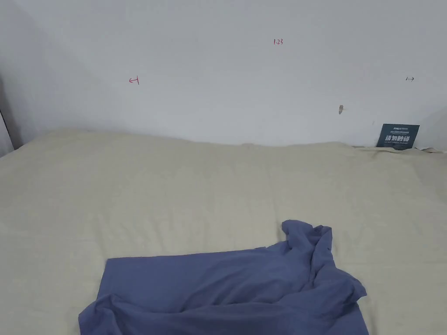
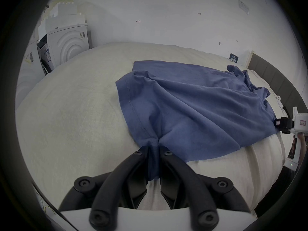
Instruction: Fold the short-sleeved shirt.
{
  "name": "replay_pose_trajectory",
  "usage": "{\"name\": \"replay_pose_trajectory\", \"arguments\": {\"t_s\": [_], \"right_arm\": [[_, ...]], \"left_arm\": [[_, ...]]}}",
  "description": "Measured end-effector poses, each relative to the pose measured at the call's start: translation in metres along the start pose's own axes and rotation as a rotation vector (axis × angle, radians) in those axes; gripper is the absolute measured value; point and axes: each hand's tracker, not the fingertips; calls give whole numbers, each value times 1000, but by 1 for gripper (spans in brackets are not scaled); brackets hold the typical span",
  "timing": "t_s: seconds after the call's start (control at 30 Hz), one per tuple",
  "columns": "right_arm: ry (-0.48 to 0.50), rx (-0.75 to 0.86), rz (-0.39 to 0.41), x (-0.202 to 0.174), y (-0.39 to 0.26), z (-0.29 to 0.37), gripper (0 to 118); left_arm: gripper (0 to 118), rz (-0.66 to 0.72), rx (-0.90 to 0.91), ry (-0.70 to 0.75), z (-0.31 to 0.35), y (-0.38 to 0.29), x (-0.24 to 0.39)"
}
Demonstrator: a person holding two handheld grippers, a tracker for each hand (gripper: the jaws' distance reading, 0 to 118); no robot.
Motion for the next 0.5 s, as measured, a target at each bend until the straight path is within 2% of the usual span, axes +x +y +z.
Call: {"name": "replay_pose_trajectory", "arguments": {"t_s": [0.03,0.07,0.1,0.13,0.17,0.23,0.5], "right_arm": [[37,0,-3,-3,0,2,26],[-9,-4,19,-9,2,4,21],[-29,-10,61,-12,4,4,12],[-8,-3,64,-12,7,7,8],[37,4,60,-11,10,10,8],[20,7,55,-8,16,18,8],[62,41,32,2,14,72,8]], "left_arm": [[12,5,1,3,1,0,1],[12,4,-2,3,2,3,1],[11,9,-10,-5,6,8,-1],[9,42,-17,-28,10,13,-5],[9,83,1,-66,15,16,-11],[8,77,5,-81,21,18,-21],[7,34,68,-97,79,19,-43]]}}
